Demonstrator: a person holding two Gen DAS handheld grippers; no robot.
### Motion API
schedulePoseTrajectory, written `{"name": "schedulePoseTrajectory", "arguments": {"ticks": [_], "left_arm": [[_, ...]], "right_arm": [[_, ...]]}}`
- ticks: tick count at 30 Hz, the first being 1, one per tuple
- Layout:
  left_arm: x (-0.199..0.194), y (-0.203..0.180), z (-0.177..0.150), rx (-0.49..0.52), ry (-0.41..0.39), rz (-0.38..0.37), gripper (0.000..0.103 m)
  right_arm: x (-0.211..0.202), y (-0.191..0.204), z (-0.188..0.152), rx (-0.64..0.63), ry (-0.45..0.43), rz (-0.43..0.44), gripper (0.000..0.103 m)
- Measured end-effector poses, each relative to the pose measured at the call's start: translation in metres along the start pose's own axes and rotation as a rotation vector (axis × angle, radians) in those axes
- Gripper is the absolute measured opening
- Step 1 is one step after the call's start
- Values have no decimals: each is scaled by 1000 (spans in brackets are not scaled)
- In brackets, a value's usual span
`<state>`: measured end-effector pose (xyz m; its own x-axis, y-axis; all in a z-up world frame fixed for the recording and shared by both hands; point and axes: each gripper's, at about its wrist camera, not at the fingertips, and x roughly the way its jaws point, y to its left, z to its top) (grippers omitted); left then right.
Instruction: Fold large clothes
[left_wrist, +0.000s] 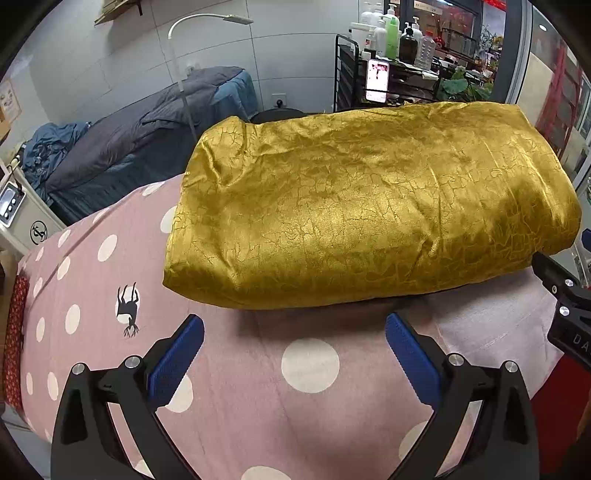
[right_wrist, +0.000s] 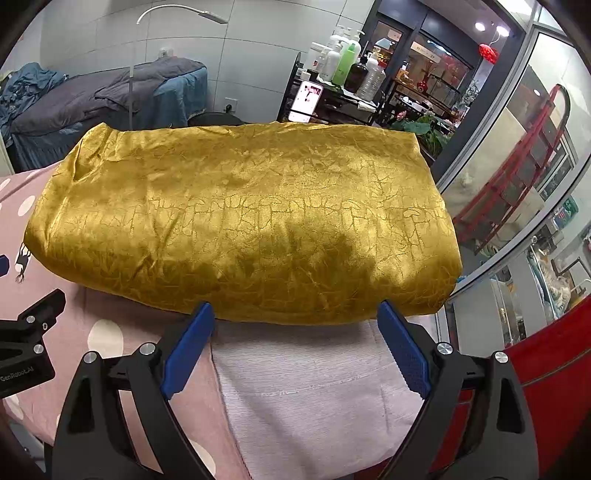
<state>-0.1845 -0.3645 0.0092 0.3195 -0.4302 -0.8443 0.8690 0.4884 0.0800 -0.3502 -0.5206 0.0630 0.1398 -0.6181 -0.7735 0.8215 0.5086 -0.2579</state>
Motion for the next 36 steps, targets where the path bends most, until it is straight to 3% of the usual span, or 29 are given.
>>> {"name": "schedulePoseTrajectory", "arguments": {"ticks": [36], "left_arm": [[-3,-7,-3,43,4,25,97]], "right_arm": [[0,0,-8,-20,4,-11,89]]}}
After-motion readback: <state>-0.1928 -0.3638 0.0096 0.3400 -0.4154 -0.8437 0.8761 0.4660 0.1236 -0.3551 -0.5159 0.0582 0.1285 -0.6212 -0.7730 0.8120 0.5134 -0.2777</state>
